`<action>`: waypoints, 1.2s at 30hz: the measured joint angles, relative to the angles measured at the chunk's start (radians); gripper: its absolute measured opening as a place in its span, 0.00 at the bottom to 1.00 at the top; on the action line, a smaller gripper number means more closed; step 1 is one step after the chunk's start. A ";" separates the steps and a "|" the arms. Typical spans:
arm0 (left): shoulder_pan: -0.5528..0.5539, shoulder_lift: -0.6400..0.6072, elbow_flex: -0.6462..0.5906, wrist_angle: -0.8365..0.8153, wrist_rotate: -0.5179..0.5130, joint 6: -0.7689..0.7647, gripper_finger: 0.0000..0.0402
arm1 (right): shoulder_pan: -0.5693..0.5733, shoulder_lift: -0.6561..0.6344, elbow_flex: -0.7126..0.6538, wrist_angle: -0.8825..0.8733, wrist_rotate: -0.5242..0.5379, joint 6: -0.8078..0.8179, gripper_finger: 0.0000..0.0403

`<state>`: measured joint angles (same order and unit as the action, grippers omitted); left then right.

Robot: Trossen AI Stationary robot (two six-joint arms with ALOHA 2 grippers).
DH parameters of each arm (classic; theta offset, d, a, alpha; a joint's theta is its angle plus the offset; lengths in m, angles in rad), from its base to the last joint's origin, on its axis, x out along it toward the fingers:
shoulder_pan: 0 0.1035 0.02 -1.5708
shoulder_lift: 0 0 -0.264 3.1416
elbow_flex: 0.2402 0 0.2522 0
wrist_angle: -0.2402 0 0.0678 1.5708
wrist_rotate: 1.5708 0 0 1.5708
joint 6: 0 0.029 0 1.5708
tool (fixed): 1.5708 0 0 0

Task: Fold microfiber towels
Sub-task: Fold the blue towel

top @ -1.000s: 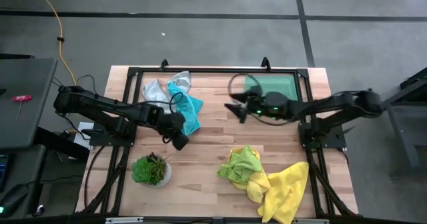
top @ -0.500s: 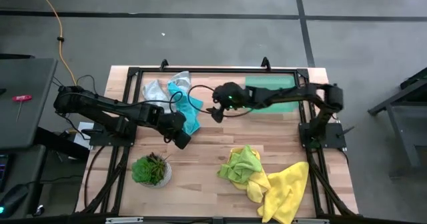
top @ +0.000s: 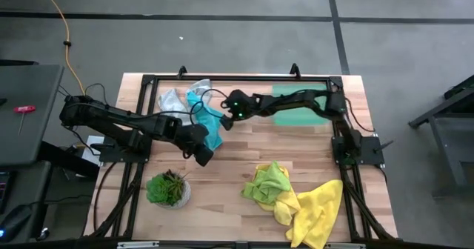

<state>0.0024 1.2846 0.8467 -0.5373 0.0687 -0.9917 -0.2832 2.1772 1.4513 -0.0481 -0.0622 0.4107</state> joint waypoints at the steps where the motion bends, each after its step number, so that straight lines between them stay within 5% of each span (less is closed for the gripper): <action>1: 0.000 0.000 0.000 0.002 0.003 0.004 0.00 | 0.000 0.020 0.034 -0.025 0.012 0.000 0.83; 8: 0.000 0.000 0.000 0.011 0.010 0.007 0.00 | 0.031 0.140 0.246 -0.264 0.156 -0.101 0.83; 15: 0.000 0.000 0.000 0.013 0.009 0.007 0.00 | 0.069 0.177 0.308 -0.322 0.215 -0.121 0.80; 20: 0.000 0.000 0.000 0.014 0.009 0.004 0.00 | 0.089 0.177 0.308 -0.323 0.249 -0.085 0.60; 29: 0.000 -0.005 0.000 0.010 0.011 0.000 0.00 | 0.087 0.158 0.307 -0.391 0.241 -0.116 0.05; 36: 0.051 -0.078 0.050 -0.089 0.013 0.062 0.00 | 0.088 -0.013 0.294 -0.621 0.195 -0.255 0.01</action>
<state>0.0534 1.2068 0.8963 -0.6265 0.0815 -0.9294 -0.1952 2.1646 1.7454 -0.6691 0.1329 0.1556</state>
